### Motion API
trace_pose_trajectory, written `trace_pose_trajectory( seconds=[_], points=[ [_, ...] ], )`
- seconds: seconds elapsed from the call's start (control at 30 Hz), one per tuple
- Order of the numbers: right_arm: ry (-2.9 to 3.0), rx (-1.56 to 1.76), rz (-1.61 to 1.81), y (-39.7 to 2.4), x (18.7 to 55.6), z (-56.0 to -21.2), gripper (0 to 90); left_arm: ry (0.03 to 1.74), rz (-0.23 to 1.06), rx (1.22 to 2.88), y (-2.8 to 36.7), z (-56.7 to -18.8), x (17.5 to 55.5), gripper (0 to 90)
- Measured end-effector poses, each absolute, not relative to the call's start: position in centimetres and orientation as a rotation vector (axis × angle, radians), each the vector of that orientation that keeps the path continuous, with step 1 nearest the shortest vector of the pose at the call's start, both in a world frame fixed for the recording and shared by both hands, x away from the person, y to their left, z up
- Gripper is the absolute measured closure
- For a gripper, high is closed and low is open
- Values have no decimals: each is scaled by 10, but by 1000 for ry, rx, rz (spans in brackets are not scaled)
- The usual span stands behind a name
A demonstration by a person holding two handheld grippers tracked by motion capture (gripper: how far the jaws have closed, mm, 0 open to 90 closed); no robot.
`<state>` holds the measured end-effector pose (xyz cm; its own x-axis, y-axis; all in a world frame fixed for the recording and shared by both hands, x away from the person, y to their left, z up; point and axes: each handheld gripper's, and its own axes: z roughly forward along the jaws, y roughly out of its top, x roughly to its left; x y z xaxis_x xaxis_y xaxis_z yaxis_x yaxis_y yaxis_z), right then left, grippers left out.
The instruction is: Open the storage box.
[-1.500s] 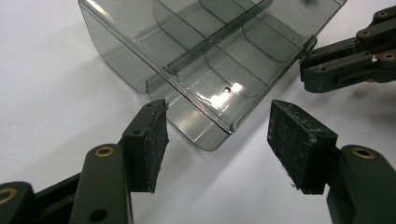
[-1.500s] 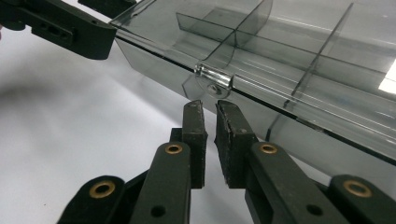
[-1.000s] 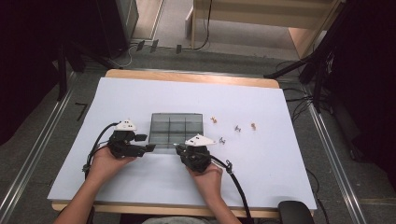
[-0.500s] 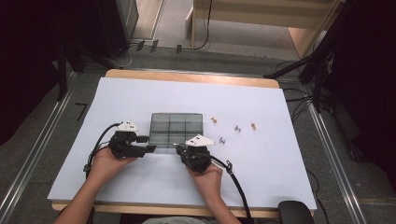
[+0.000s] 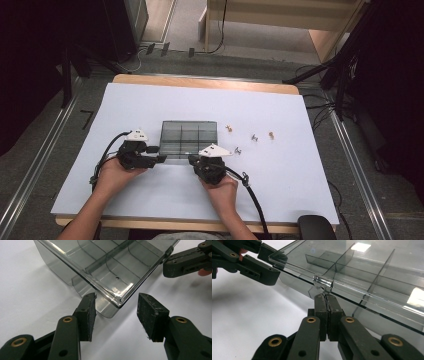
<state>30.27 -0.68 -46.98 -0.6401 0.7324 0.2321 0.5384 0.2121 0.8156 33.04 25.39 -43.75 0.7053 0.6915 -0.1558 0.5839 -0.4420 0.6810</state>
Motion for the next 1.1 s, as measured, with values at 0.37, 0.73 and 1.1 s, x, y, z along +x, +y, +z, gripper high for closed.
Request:
trace_pose_trajectory(
  seconds=[0.37, 0.73, 1.1],
  points=[
    [2289, 1200, 1401, -8, 304, -463, 892, 961, 219, 2143, 254, -432, 329, 557],
    [2304, 1182, 1390, -10, 306, -457, 856, 946, 254, 2137, 251, -428, 328, 592],
    [2317, 1193, 1375, -36, 307, -454, 774, 947, 254, 2136, 251, -428, 329, 588]
  ],
)
